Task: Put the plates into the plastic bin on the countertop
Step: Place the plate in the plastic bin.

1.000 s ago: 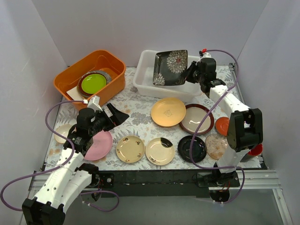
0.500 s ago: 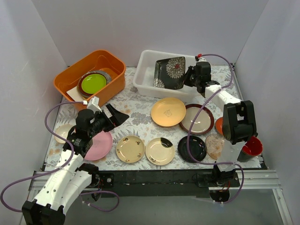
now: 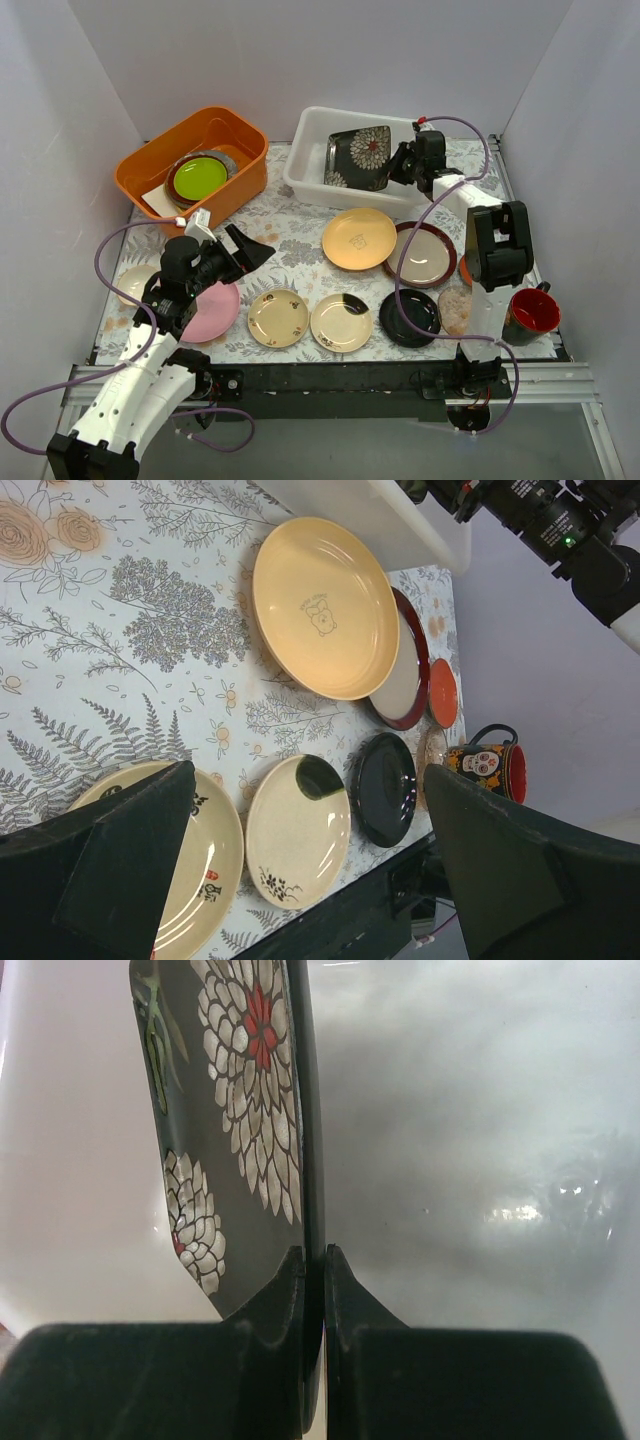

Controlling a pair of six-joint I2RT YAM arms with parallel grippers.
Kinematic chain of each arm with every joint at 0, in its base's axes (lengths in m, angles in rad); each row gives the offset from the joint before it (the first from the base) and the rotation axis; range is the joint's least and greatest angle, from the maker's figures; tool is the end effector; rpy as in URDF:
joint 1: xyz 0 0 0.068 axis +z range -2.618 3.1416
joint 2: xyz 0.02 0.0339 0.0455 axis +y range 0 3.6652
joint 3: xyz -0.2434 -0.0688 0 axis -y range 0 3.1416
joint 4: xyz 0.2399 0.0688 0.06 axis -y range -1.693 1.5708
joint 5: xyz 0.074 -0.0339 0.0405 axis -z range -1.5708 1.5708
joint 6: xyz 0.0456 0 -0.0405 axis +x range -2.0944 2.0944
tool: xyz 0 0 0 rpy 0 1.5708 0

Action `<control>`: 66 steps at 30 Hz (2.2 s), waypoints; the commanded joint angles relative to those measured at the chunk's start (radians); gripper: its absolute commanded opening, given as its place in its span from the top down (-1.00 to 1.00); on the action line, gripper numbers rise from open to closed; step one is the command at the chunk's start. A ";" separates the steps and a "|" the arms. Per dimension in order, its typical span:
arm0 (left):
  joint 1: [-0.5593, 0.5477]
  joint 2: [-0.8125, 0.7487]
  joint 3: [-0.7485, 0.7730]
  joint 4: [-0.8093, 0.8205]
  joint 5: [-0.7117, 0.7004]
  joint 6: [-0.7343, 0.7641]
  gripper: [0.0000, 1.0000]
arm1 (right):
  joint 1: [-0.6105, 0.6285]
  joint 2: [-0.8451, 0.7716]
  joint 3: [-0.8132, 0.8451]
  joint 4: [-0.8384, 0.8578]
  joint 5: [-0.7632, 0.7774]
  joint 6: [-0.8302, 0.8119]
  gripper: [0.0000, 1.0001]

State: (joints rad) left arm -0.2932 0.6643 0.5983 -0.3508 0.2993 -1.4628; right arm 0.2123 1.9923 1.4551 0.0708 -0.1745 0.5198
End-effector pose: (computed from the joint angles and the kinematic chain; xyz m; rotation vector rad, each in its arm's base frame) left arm 0.1677 -0.0647 0.2600 -1.0619 2.0054 -1.3485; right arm 0.4505 0.1052 0.2109 0.2084 2.0790 0.6305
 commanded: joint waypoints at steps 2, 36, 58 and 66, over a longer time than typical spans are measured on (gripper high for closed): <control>-0.003 -0.006 0.006 -0.005 0.006 -0.001 -0.96 | -0.037 0.026 0.120 0.167 -0.135 0.118 0.88; -0.003 0.003 0.043 -0.024 0.012 0.019 -0.96 | -0.068 0.105 0.281 -0.046 -0.197 0.141 -0.24; -0.004 0.055 0.075 -0.086 0.021 0.143 -0.96 | -0.192 -0.312 0.127 -0.178 -0.440 0.146 -0.40; -0.003 0.061 0.044 -0.062 0.046 0.136 -0.97 | -0.277 -0.564 -0.127 -0.144 -0.477 0.120 -0.86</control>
State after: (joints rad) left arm -0.2932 0.7338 0.6613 -0.4335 0.3122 -1.3376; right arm -0.0597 1.5360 1.3945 -0.0975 -0.6033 0.6624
